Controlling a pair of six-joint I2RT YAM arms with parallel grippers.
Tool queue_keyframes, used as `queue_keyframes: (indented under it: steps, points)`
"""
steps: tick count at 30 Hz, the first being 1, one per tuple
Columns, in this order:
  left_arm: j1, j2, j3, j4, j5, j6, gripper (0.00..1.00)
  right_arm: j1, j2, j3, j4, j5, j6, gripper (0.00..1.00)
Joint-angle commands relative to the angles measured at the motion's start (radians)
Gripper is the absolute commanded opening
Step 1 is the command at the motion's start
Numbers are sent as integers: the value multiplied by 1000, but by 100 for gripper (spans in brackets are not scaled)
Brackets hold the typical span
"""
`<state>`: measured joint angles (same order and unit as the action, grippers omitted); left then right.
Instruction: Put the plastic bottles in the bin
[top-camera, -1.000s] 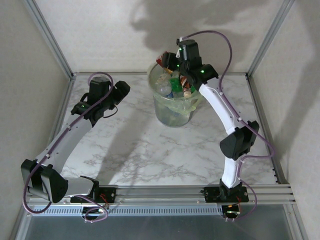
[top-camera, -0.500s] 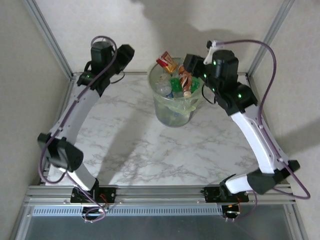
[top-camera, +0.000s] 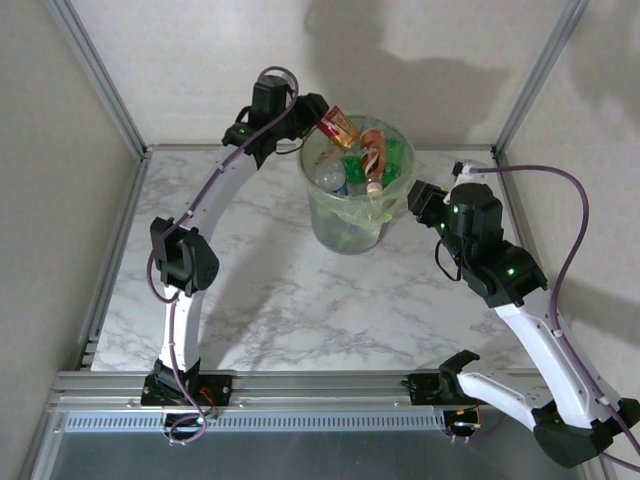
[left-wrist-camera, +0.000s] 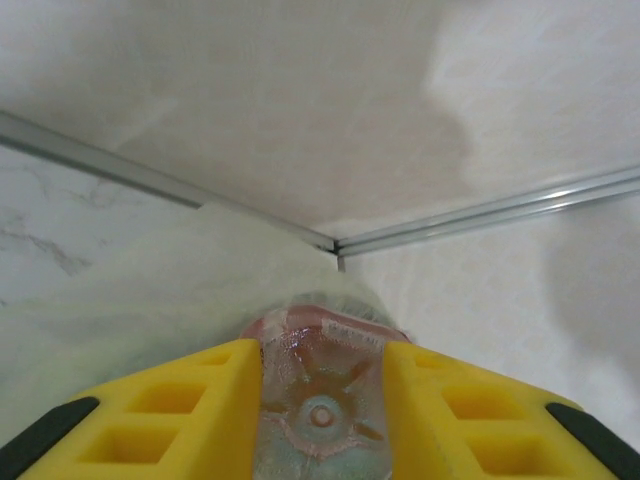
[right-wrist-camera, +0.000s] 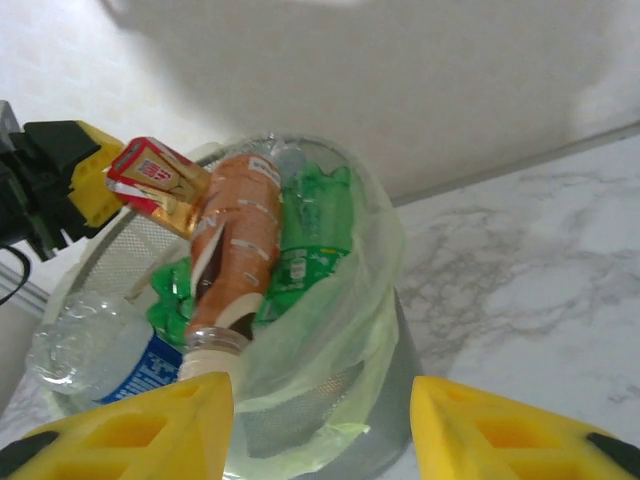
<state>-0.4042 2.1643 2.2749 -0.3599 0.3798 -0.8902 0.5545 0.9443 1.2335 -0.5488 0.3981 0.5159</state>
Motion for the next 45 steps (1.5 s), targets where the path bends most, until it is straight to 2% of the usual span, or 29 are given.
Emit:
queue_keyframes:
  steps: [1,7,9,16,17,19,20,22,23,25,27,29,32,35,38,41,43,45]
  points:
    - [-29,-6,43,-66,31,31,36,1,-16,-18,-10,48,47,50]
    - [-42,-101,-92,-90,-42,62,35,1,-21,-11,-27,41,71,49]
    - [-42,-130,-91,-101,-73,71,37,1,-30,-9,-32,48,80,50]
    - [-42,-223,-42,-122,-143,83,68,1,-41,9,-59,135,109,59]
    - [-41,-237,-28,-132,-157,88,71,2,-38,8,-59,154,109,64]
    - [-35,-272,-16,-149,-189,115,77,1,-44,-10,-30,167,87,83]
    - [-33,-298,-19,-157,-216,140,81,2,-53,-35,2,166,78,96]
    - [-30,-363,-66,-161,-307,207,92,1,-77,-93,66,187,53,99]
    - [-27,-412,-121,-149,-369,245,99,1,-100,-144,100,216,59,99]
    - [-25,-524,-286,-98,-535,315,100,1,-168,-312,198,295,83,99]
    - [-13,-665,-540,21,-732,378,100,-1,-261,-500,348,365,36,99]
    - [9,-796,-811,191,-834,474,100,-5,-316,-639,503,408,-68,99]
    - [28,-934,-1212,426,-1075,539,100,-39,-278,-760,617,522,-164,99]
    - [62,-1026,-1528,633,-1241,538,100,-137,-167,-833,715,496,-217,99]
    - [125,-1052,-1724,754,-1248,515,100,-224,-62,-885,850,495,-219,99]
    - [165,-983,-1836,849,-1228,534,100,-303,56,-930,1044,489,-262,99]
    - [166,-931,-1910,1008,-1211,601,100,-334,161,-946,1189,509,-333,99]
    - [183,-873,-1979,1173,-1148,619,100,-372,269,-966,1356,521,-372,99]
